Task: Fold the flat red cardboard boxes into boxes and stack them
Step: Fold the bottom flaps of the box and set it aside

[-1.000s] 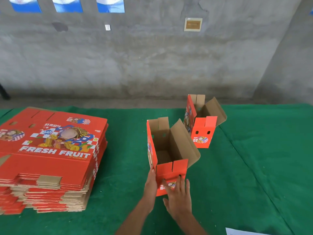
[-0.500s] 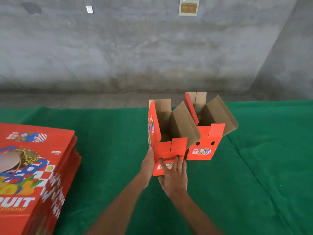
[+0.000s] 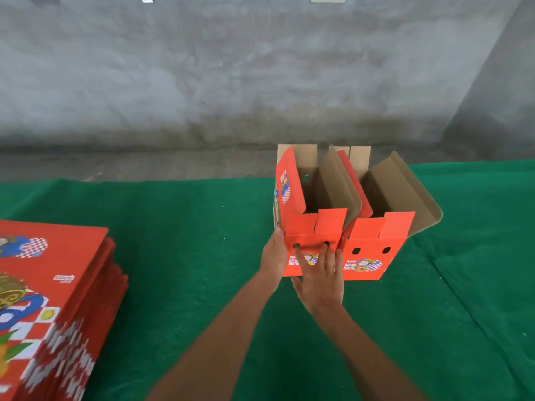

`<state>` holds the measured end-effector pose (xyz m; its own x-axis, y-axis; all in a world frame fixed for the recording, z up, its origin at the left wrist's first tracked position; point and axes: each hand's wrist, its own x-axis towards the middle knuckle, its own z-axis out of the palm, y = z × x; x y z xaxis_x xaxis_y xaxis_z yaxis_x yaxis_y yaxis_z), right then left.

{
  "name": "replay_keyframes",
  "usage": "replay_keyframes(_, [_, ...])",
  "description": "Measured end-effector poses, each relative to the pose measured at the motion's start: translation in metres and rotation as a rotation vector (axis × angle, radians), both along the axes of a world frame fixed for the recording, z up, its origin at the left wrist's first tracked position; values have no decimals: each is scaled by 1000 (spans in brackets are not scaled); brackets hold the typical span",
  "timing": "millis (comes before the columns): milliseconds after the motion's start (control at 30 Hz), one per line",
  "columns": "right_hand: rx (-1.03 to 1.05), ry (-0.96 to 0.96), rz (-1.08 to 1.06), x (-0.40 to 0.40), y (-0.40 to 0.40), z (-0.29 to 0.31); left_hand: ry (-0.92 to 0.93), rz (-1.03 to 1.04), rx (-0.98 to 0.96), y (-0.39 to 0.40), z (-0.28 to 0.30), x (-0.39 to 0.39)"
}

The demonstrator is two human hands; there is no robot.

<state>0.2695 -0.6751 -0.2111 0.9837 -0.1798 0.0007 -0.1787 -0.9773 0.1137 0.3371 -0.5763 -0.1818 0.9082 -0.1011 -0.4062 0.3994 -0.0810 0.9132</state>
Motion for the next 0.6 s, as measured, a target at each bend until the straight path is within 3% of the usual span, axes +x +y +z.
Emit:
replay_keyframes(200, [57, 116, -87, -36, 44, 39, -333, -25, 369, 50, 39, -54])
replay_keyframes(367, [195, -102, 118, -62, 146, 100, -611, 76, 771, 162, 96, -122])
replay_keyframes(600, [419, -223, 476, -140, 339, 156, -594, 201, 1273, 364, 152, -216])
